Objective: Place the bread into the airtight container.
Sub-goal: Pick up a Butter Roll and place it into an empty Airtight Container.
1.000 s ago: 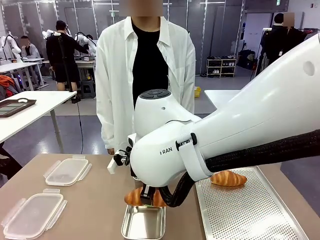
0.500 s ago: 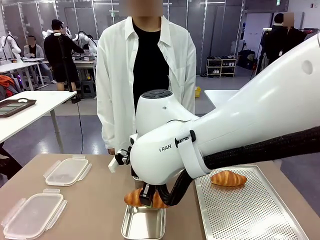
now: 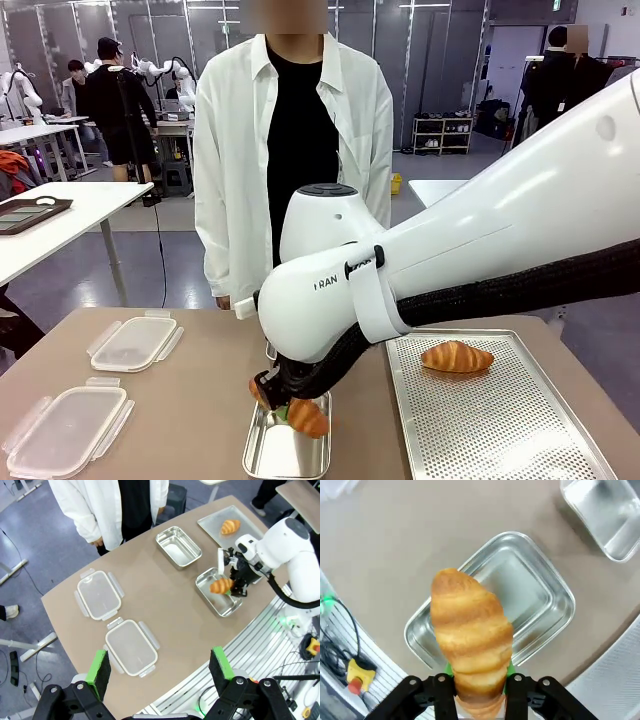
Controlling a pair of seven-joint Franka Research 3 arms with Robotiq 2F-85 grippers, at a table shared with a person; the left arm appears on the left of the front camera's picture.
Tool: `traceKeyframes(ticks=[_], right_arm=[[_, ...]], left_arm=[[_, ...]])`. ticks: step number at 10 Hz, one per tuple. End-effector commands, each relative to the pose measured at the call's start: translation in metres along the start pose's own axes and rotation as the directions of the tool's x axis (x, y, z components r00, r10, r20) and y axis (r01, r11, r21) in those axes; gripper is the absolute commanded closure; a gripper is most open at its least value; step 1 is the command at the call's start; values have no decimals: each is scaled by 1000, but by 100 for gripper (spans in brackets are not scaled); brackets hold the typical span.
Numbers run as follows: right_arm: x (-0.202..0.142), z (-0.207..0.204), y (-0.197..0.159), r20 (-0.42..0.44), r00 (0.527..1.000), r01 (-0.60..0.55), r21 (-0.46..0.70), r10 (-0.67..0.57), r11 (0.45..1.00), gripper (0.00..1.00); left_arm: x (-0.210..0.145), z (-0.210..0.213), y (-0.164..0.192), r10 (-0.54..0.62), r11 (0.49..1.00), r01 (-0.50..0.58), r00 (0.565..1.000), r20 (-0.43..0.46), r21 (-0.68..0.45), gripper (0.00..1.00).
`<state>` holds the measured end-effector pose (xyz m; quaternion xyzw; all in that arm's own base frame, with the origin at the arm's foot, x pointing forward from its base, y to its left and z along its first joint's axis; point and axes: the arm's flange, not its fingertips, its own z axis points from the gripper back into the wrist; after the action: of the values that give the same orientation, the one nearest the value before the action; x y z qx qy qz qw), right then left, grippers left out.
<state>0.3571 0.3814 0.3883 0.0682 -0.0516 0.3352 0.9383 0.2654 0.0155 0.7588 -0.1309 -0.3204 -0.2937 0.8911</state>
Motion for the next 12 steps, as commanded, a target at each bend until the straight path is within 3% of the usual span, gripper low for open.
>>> traceKeyframes(ticks=[1, 3, 4, 8, 9, 11, 12], right_arm=[[0, -19, 2, 83, 960, 268, 4, -267, 963, 63], [2, -29, 0, 121, 885, 446, 54, -449, 894, 63], [3, -36, -1, 99, 863, 489, 84, -495, 868, 63], [6, -62, -5, 44, 825, 562, 43, -564, 826, 63], [6, -66, -6, 45, 822, 567, 33, -568, 823, 37], [6, -68, -4, 54, 825, 562, 29, -563, 826, 0], [5, -66, -4, 59, 825, 562, 18, -562, 827, 0]], left_arm=[[1, 1, 0, -16, 1000, 16, 1000, -1, -5, 0], [1, 1, 0, -16, 1000, 16, 1000, -1, -5, 0], [1, 1, 0, -16, 1000, 16, 1000, -1, -5, 0], [1, 1, 0, -16, 1000, 16, 1000, -1, -5, 0], [1, 1, 0, -16, 1000, 16, 1000, -1, -5, 0], [1, 1, 0, -16, 1000, 16, 1000, -1, -5, 0], [1, 1, 0, -16, 1000, 16, 1000, -1, -5, 0]])
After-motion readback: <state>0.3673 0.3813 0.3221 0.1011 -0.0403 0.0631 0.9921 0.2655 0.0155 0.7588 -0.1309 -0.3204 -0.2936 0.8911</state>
